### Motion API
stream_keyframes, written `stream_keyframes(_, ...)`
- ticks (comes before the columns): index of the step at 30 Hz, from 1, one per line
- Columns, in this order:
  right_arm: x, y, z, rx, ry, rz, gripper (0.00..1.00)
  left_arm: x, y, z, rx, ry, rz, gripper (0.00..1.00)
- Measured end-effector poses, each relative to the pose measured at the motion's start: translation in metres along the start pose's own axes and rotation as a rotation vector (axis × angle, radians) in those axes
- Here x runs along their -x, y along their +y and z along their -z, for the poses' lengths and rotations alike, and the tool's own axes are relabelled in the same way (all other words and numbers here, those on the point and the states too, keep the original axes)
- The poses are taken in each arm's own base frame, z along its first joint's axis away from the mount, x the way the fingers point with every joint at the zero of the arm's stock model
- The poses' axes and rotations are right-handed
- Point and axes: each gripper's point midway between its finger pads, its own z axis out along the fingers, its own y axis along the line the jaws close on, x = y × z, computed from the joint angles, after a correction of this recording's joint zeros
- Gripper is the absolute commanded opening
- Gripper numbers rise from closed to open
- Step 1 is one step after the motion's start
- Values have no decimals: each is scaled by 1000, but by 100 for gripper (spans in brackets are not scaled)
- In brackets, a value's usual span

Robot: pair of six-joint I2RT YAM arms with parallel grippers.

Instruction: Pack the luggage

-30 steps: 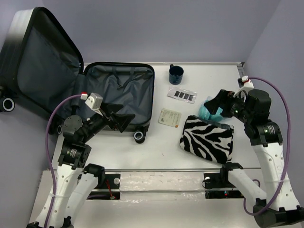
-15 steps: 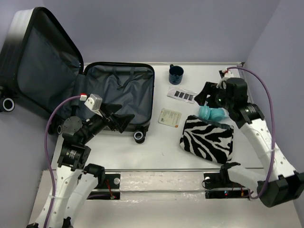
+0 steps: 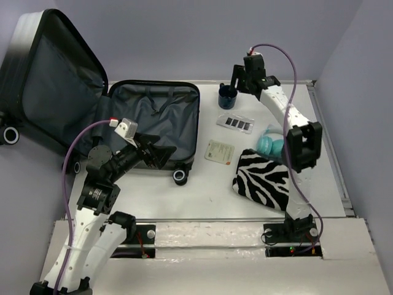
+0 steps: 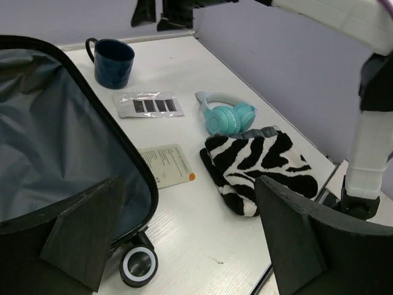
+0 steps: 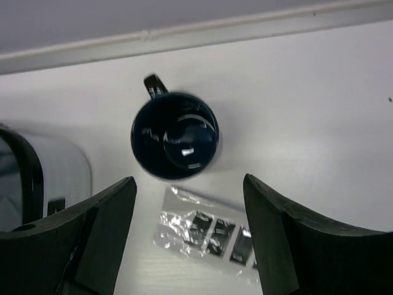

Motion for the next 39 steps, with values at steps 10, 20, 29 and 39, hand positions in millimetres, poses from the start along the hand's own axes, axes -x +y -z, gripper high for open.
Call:
stream_keyframes(10, 8, -5, -108, -105, -64, 19, 71, -12, 9, -8, 22, 48, 23, 99)
stream_keyframes(20, -30, -22, -137, -137, 14, 14, 19, -12, 13, -9, 35, 48, 20, 99)
stream_keyframes(29, -24, -19, -149, -125, -52, -60, 7, -12, 13, -9, 38, 49, 21, 99)
stream_keyframes(39, -31, -11, -99, -103, -74, -40, 7, -8, 20, -7, 88, 26, 17, 99)
